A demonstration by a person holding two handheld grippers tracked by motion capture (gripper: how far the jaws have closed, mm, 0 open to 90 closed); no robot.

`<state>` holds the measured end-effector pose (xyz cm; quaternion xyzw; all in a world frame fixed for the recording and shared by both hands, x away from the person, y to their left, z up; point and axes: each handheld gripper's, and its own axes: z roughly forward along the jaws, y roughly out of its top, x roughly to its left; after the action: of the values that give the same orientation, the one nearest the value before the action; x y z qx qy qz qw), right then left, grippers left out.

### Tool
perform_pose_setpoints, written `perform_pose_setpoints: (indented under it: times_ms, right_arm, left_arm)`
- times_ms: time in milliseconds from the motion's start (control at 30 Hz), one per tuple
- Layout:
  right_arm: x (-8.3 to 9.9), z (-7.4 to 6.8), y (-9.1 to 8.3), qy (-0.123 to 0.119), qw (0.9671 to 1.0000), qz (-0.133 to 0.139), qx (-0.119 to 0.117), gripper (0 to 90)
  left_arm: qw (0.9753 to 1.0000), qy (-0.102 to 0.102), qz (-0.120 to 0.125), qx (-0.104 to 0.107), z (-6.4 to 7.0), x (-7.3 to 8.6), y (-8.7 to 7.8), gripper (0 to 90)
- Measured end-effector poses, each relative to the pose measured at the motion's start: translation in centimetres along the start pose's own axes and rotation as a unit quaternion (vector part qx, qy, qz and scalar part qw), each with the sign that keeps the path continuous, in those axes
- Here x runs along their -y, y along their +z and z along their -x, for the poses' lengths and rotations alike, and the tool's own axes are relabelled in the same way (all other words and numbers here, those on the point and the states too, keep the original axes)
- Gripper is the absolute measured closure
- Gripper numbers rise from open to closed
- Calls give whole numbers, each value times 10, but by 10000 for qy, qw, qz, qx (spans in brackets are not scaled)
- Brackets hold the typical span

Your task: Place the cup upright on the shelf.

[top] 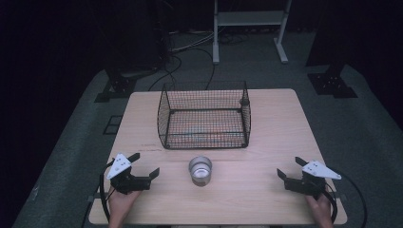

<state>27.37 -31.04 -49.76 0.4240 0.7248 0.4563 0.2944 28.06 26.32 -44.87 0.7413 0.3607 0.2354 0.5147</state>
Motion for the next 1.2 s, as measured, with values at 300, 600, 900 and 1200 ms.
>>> perform_pose_setpoints:
  times_ms: [300,600,900,1200]
  right_arm:
    - [0,0,0,0,10000,2,-12,134]
    - [0,0,0,-14,10000,-10,-20,134]
    - [0,0,0,-16,10000,-5,-33,134]
    - [0,0,0,-25,10000,-9,-35,134]
  left_arm:
    - [9995,213,-30,233,11,-10,2,3]
    - [9978,433,-104,489,23,-23,6,3]
    - [9954,548,-7,789,34,-40,8,3]
    - [9914,756,-133,1063,48,-52,22,4]
